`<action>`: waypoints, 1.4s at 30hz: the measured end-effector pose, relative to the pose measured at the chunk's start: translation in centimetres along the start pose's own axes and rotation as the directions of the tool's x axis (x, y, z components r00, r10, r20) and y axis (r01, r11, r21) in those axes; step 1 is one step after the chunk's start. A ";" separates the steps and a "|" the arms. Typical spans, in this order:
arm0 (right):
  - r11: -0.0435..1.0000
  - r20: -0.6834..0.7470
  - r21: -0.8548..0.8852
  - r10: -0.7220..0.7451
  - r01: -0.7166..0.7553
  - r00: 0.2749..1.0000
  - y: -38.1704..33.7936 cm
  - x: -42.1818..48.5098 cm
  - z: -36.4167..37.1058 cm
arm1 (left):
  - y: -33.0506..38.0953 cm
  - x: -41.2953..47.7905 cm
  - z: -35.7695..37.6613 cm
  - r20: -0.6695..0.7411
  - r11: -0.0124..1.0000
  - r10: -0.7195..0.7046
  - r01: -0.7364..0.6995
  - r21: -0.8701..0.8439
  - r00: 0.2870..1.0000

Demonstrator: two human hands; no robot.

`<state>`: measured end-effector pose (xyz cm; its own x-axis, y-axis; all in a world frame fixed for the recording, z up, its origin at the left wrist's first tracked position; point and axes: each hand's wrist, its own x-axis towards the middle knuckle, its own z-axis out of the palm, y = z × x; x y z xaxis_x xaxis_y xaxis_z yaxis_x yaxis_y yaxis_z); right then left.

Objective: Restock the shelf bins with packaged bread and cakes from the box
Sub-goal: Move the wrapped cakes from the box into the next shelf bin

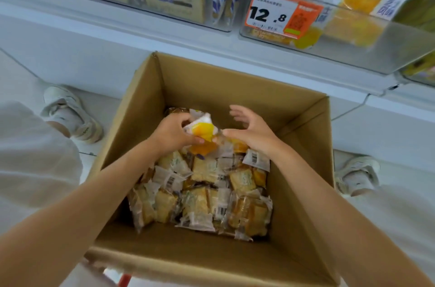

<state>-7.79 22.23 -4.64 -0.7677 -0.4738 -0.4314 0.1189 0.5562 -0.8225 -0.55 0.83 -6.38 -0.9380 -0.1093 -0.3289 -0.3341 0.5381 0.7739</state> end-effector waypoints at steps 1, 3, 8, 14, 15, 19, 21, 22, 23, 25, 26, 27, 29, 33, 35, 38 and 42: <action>0.999 0.055 -0.028 -0.040 0.042 0.998 -0.9 -0.3 0.2 | 0.8 0.2 -0.2 0.047 0.986 0.059 -0.066 0.154 0.997; 0.991 0.091 -0.071 -0.106 0.113 0.990 -2.0 -0.6 0.8 | 2.6 0.5 -0.2 0.111 0.939 0.116 -0.146 0.312 0.987; 0.984 -0.257 0.175 0.029 0.017 0.966 -1.0 0.0 -0.4 | 2.9 0.2 -0.5 -0.237 0.989 -0.058 0.024 -0.146 0.970; 0.650 -0.007 0.748 0.209 -0.133 0.978 2.2 0.6 0.6 | 0.3 -0.5 1.4 0.367 0.475 -0.347 0.499 -0.725 0.863; 0.736 -0.025 0.663 0.208 -0.140 0.978 3.1 0.9 1.0 | -0.4 -0.2 1.6 0.310 0.485 -0.372 0.468 -0.738 0.875; 0.987 0.035 -0.026 0.162 -0.161 0.986 8.4 2.5 3.5 | -3.1 0.5 1.5 0.093 0.526 -0.454 0.351 -0.775 0.886; 0.964 0.217 -0.209 0.212 -0.167 0.953 10.9 3.0 6.1 | -4.2 0.5 1.8 0.052 0.554 -0.481 0.350 -0.756 0.875; 0.945 0.268 -0.298 0.216 -0.132 0.939 12.1 3.4 7.6 | -4.6 0.5 2.0 0.035 0.556 -0.488 0.341 -0.758 0.872; 0.920 0.298 -0.388 0.178 -0.051 0.938 13.0 3.6 9.1 | -4.9 0.5 2.3 0.021 0.551 -0.498 0.335 -0.764 0.867; 0.828 0.344 -0.542 0.059 0.147 0.937 14.7 4.1 11.4 | -5.5 0.4 2.6 -0.003 0.545 -0.520 0.329 -0.771 0.854; 0.770 0.341 -0.601 0.006 0.213 0.940 15.3 4.2 12.1 | -5.8 0.3 2.8 -0.008 0.543 -0.529 0.331 -0.772 0.849; 0.707 0.314 -0.662 -0.039 0.249 0.948 15.8 4.3 12.6 | -6.0 0.3 2.8 -0.010 0.542 -0.535 0.334 -0.771 0.845; 0.595 0.264 -0.756 -0.105 0.273 0.959 16.3 4.5 13.2 | -6.4 0.2 2.9 -0.014 0.540 -0.547 0.340 -0.770 0.837; 0.698 0.270 -0.658 -0.133 0.283 0.954 16.0 5.0 12.3 | -6.4 0.4 3.1 -0.049 0.585 -0.538 0.332 -0.740 0.841; 0.875 0.217 -0.464 -0.035 0.135 0.975 14.2 5.1 10.0 | -6.0 0.5 3.0 -0.094 0.657 -0.488 0.295 -0.694 0.868; 0.969 0.222 -0.243 0.023 0.032 0.975 8.9 4.8 5.1 | -4.8 0.6 2.5 -0.129 0.779 -0.385 0.246 -0.576 0.914; 0.950 0.256 -0.276 -0.072 0.144 0.964 -0.3 2.5 -1.2 | -1.0 0.2 1.7 0.074 0.774 -0.253 0.248 -0.583 0.965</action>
<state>-10.50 21.72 -4.97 -0.5870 -0.6716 -0.4520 -0.1714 0.6487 -0.7415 -0.20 1.69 -8.12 -0.8132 -0.1797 -0.5535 -0.5452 -0.0975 0.8326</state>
